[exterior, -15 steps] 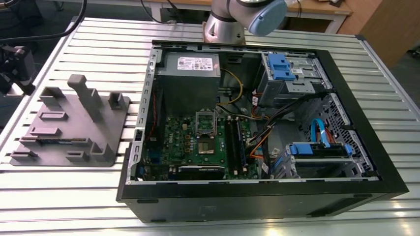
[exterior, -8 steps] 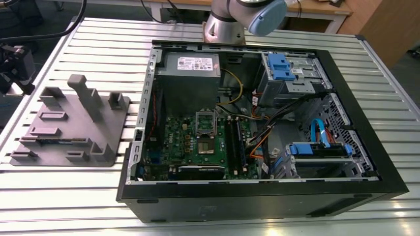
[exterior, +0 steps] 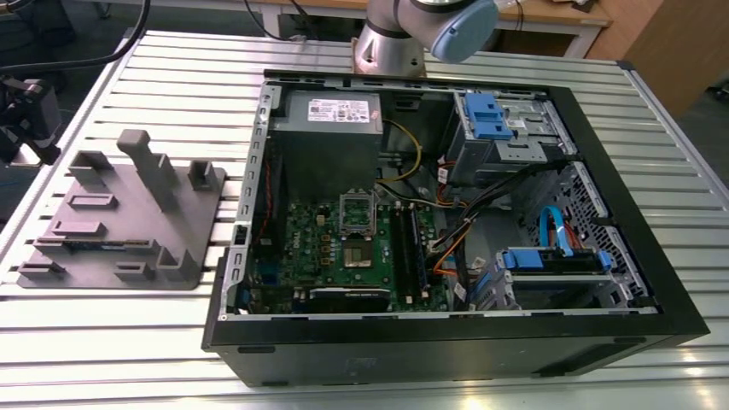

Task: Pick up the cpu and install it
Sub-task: 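Pick up the cpu and move it towards the insertion slot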

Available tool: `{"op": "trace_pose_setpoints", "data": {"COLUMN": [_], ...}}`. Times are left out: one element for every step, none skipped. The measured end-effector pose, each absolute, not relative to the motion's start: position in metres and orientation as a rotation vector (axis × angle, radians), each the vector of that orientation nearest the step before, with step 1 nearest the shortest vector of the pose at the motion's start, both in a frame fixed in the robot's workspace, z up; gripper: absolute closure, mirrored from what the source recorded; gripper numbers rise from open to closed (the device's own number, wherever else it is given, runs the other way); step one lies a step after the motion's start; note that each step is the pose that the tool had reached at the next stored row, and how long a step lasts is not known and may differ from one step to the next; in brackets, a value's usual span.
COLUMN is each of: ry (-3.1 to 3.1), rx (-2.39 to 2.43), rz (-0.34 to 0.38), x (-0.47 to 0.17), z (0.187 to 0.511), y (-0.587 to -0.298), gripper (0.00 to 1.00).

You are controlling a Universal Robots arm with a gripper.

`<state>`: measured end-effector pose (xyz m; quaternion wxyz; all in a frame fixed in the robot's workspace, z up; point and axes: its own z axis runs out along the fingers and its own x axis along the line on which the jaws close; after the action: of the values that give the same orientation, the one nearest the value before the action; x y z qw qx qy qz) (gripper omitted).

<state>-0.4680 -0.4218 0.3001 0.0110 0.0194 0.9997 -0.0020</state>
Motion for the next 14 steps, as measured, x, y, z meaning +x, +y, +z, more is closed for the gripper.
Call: {"op": "trace_pose_setpoints", "data": {"ry": [3.119,3.119,3.119,3.119,3.119,3.119,3.119,3.119,3.119,3.119,3.119,3.119,3.119,3.119], "rx": [0.061,0.061,0.061,0.061,0.061,0.061,0.061,0.061,0.061,0.061,0.061,0.061,0.061,0.060], "rz": [-0.006,-0.006,-0.006,-0.006,-0.006,-0.006,-0.006,-0.006,-0.006,-0.006,-0.006,-0.006,-0.006,-0.006], "x": [-0.468,-0.468,-0.468,-0.468,-0.468,-0.468,-0.468,-0.468,-0.468,-0.468,-0.468,-0.468,-0.468,-0.468], "z": [0.300,0.302,0.302,0.304,0.305,0.307,0.308,0.310,0.312,0.314,0.316,0.318,0.319,0.321], "y": [-0.422,-0.422,-0.422,-0.422,-0.422,-0.422,-0.422,-0.422,-0.422,-0.422,-0.422,-0.422,-0.422,-0.422], "gripper": [0.53,0.53,0.53,0.53,0.53,0.53,0.53,0.53,0.53,0.53,0.53,0.53,0.53,0.53]}}
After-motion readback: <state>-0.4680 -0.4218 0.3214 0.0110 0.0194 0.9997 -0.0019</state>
